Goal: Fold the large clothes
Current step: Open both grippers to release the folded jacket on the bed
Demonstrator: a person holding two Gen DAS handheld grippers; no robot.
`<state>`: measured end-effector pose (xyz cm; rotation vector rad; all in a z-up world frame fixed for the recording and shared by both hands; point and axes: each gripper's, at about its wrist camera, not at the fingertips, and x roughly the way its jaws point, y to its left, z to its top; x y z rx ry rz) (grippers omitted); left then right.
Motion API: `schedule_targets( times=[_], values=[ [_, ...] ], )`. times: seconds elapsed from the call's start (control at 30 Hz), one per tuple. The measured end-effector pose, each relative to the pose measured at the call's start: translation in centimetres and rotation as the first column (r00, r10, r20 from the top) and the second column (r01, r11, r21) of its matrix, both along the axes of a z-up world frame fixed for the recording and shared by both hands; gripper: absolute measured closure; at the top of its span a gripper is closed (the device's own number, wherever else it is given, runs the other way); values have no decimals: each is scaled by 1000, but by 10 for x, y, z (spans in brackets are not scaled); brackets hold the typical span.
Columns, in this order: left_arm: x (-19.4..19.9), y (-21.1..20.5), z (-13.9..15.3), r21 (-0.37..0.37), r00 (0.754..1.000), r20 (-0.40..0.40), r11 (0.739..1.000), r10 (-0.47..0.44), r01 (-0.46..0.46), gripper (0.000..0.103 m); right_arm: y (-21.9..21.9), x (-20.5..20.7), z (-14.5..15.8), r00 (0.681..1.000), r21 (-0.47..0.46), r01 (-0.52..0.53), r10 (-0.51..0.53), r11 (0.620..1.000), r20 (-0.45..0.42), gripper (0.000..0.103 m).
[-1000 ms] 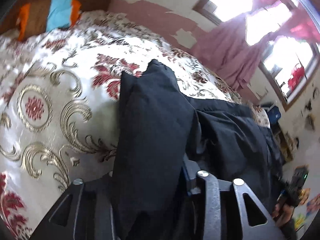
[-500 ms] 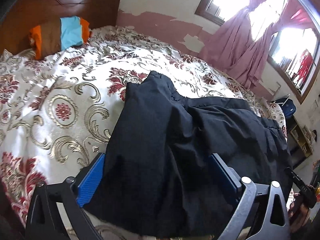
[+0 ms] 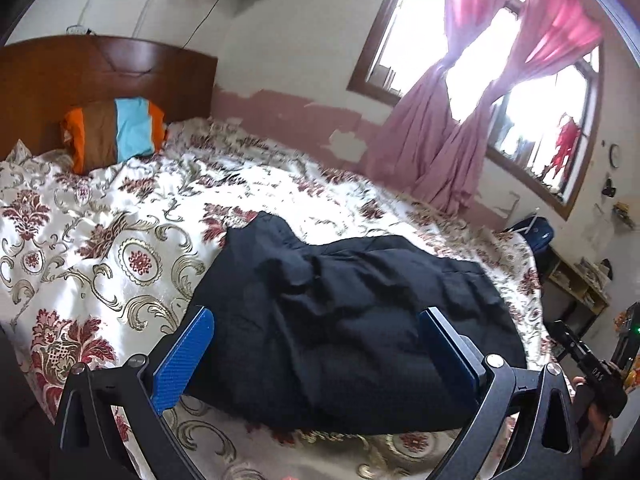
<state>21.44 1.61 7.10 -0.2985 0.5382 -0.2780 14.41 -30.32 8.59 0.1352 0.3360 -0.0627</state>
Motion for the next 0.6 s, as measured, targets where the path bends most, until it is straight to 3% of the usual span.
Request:
schedule_targets(
  times=[0.3, 0.6],
  values=[
    [-63, -15, 24, 56, 992, 128, 998, -24, 17, 0, 54, -60, 27, 992, -142, -25, 42, 989, 117, 2],
    [-131, -22, 37, 102, 975, 221, 994, 3, -26, 0, 81, -113, 39, 986, -98, -35, 51, 995, 159, 2]
  ],
)
